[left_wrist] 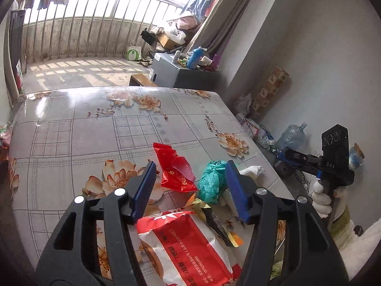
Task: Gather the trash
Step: 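Move the left tool to the yellow snack packet while the right tool approaches the gold tissue box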
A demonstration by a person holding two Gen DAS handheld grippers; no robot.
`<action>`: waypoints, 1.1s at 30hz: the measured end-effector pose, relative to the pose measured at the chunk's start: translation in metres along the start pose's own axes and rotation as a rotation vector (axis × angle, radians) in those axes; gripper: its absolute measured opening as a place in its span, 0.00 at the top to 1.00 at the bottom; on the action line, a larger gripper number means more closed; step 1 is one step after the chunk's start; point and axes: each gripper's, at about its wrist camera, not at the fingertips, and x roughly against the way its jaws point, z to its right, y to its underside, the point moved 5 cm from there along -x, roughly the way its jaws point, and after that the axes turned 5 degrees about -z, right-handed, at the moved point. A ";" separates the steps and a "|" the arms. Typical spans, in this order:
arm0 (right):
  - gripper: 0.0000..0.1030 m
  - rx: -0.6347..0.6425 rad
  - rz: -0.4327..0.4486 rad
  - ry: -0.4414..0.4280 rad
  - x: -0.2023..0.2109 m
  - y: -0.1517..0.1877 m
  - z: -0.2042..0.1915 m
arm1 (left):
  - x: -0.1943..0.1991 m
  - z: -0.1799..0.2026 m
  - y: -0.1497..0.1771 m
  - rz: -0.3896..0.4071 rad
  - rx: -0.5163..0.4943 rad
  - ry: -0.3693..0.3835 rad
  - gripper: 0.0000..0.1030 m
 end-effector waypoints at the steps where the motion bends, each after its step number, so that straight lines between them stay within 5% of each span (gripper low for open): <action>1: 0.50 -0.020 0.009 0.008 0.010 0.008 0.009 | 0.007 0.005 0.005 0.006 0.003 0.007 0.45; 7: 0.50 -0.099 0.040 -0.004 0.027 0.035 0.023 | 0.047 0.045 0.038 0.051 0.015 0.104 0.43; 15: 0.50 -0.086 -0.009 -0.043 0.008 0.055 0.008 | 0.025 0.111 0.092 -0.065 -0.076 0.236 0.43; 19: 0.50 -0.101 -0.026 -0.056 0.003 0.059 0.007 | -0.013 0.132 0.118 -0.131 -0.153 0.134 0.43; 23: 0.50 -0.102 -0.018 -0.037 0.008 0.062 0.009 | -0.045 0.114 0.132 -0.168 -0.174 -0.081 0.43; 33: 0.50 -0.218 -0.042 -0.038 0.000 0.070 0.037 | -0.053 0.068 0.118 -0.140 -0.033 -0.126 0.43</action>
